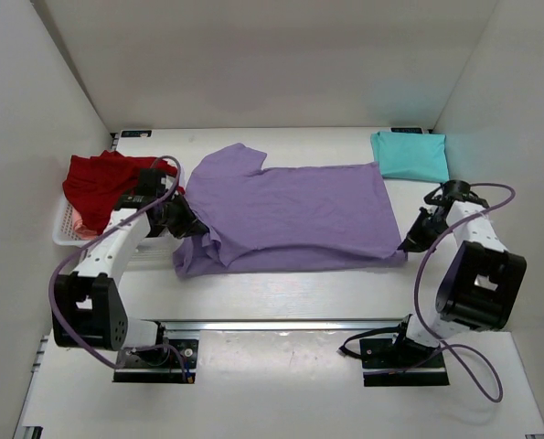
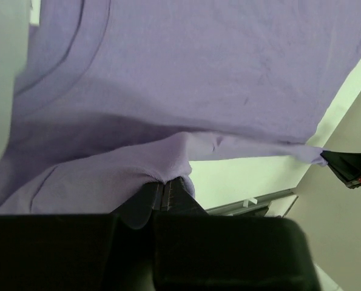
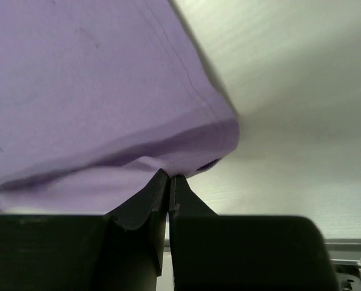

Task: Fold and stack the t-shirts
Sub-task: Fold the flattened tshirt in 1/3 of the way

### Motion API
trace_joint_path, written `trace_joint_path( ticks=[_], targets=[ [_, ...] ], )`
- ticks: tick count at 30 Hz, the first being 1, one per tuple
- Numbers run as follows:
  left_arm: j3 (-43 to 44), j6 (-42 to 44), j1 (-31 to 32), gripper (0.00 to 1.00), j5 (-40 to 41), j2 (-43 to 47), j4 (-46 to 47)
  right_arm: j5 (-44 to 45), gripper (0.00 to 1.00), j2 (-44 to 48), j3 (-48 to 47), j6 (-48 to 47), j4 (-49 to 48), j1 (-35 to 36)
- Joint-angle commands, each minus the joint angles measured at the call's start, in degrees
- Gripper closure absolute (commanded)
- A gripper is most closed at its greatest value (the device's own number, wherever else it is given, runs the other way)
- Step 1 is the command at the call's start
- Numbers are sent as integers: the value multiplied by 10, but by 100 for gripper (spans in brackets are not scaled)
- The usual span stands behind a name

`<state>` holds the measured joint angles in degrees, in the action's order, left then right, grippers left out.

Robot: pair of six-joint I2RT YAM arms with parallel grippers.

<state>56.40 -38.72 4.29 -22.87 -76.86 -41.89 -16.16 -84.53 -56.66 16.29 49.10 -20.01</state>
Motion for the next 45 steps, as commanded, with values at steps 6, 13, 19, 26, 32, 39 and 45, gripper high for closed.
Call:
trace_joint_path(
  ticks=[6, 13, 19, 26, 32, 39, 45],
  targets=[
    [84, 11, -21, 100, 26, -67, 15, -9, 100, -76, -90, 2, -30, 4],
    [110, -8, -30, 79, 10, -118, 39, -36, 100, -142, -139, 5, -43, 13],
    [142, -11, -40, 50, 12, -139, 37, -38, 47, -144, -170, 15, -91, 23],
    [130, 0, -14, 53, 29, -112, 18, -15, 52, -117, -167, -5, -113, 62],
    [47, -13, 55, 56, 45, -91, 37, -40, 52, -116, -115, 2, -157, 122],
    [6, -22, 113, 54, 163, -137, 35, 8, 50, -144, -65, 4, -175, 183],
    [-74, -31, 111, 53, 203, -145, 34, 22, 48, -162, -32, -6, -108, 197]
  ],
)
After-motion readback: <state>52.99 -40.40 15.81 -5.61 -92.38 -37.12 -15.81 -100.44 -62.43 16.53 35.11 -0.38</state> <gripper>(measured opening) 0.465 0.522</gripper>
